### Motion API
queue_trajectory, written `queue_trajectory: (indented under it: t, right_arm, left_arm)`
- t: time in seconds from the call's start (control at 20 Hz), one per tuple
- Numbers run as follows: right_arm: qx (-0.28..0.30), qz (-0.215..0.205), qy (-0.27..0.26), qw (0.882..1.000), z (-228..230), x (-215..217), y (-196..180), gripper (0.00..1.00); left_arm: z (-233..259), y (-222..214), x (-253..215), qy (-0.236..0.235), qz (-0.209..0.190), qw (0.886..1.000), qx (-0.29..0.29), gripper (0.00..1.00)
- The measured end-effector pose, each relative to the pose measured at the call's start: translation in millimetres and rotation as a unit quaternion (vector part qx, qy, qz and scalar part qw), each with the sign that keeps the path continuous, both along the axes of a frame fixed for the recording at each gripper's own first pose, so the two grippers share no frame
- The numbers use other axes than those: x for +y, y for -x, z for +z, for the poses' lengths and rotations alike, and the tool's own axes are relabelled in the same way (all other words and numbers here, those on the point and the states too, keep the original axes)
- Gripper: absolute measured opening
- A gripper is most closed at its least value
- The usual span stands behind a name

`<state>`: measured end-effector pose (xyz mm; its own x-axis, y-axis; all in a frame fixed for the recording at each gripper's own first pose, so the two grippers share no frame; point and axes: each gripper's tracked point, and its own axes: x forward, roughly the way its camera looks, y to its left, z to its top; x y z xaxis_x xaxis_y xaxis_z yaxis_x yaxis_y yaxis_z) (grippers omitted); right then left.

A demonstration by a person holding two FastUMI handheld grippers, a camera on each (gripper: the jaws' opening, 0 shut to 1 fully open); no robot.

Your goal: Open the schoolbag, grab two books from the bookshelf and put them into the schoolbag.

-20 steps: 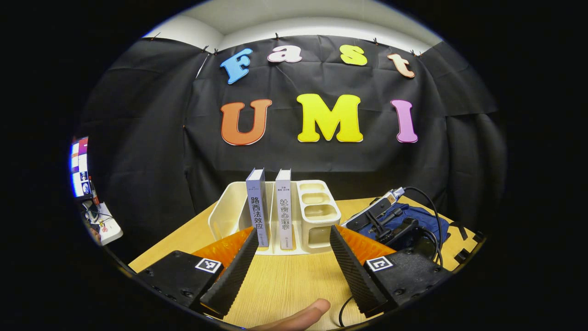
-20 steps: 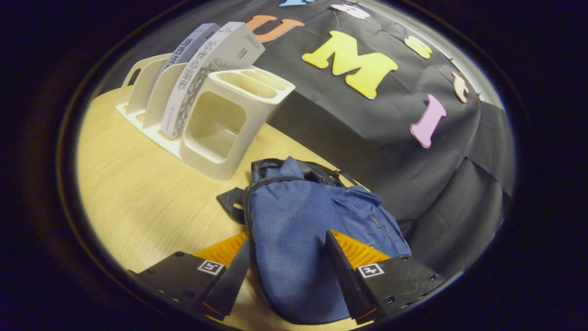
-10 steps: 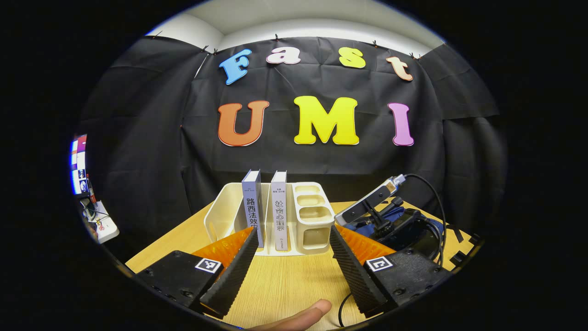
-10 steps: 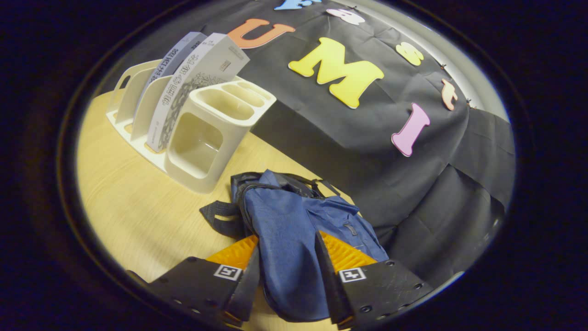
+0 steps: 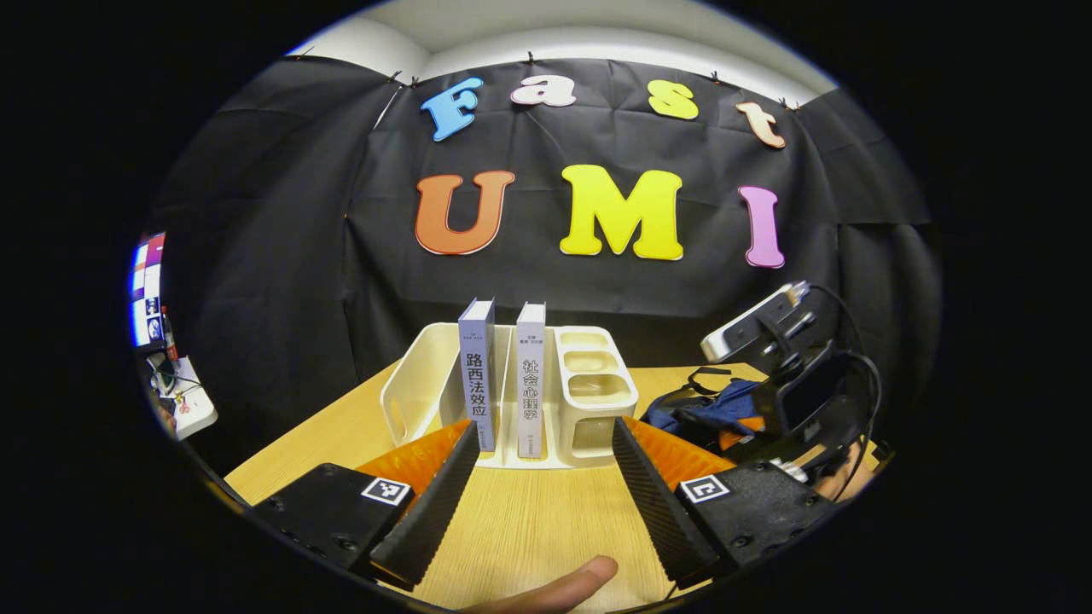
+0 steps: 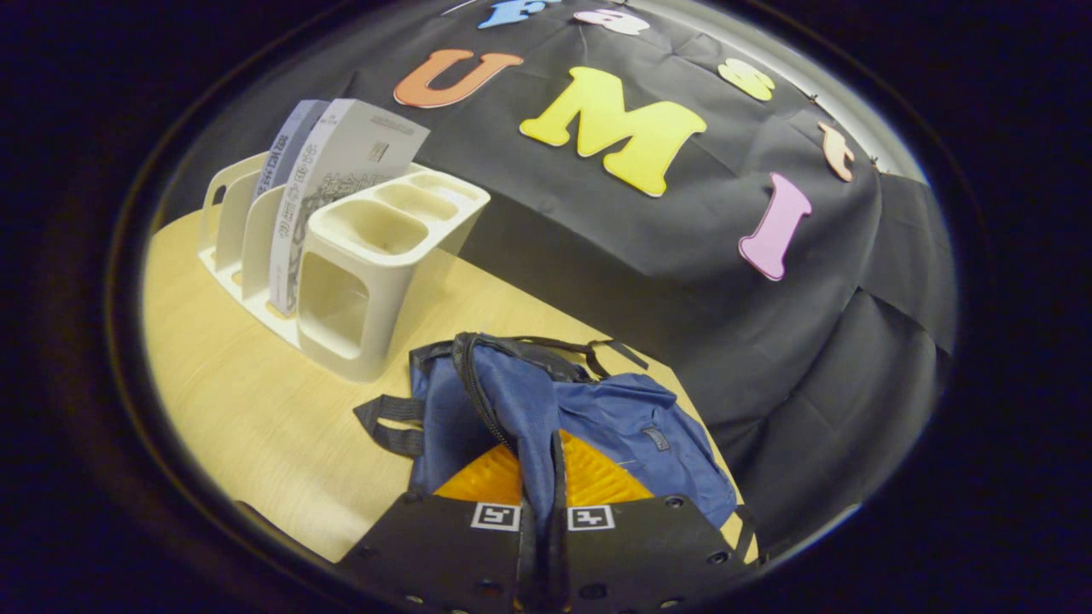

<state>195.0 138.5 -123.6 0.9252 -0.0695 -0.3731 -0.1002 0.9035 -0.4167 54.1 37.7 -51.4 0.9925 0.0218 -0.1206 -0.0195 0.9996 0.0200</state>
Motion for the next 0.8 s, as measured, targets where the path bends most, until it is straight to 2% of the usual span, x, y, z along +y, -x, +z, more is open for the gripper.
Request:
queue_trajectory:
  t: [0.2,0.35,0.55,0.7,0.8]
  right_arm:
    - [-0.025,0.000,-0.042,0.999,51.2,-29.7,-2.4,0.05]
    - [-0.034,0.003,-0.061,0.998,80.8,-58.3,-10.2,0.05]
    - [-0.033,0.014,-0.085,0.996,106.8,-93.6,-23.2,0.05]
    - [-0.046,0.017,-0.087,0.995,127.8,-122.0,-30.7,0.05]
    - [-0.048,0.026,-0.098,0.994,136.5,-133.5,-32.3,0.05]
  left_arm:
    - [8.1,-5.1,5.3,-0.017,0.015,0.999,-0.026,0.99]
    - [12.8,-10.8,-3.0,-0.012,-0.005,0.999,-0.048,0.99]
    - [-1.8,-20.5,-4.6,0.014,-0.007,1.000,-0.026,0.99]
    - [-13.6,-28.8,-9.1,0.012,-0.023,1.000,-0.007,0.99]
    - [-14.2,-37.3,3.3,0.005,-0.011,1.000,0.005,0.99]
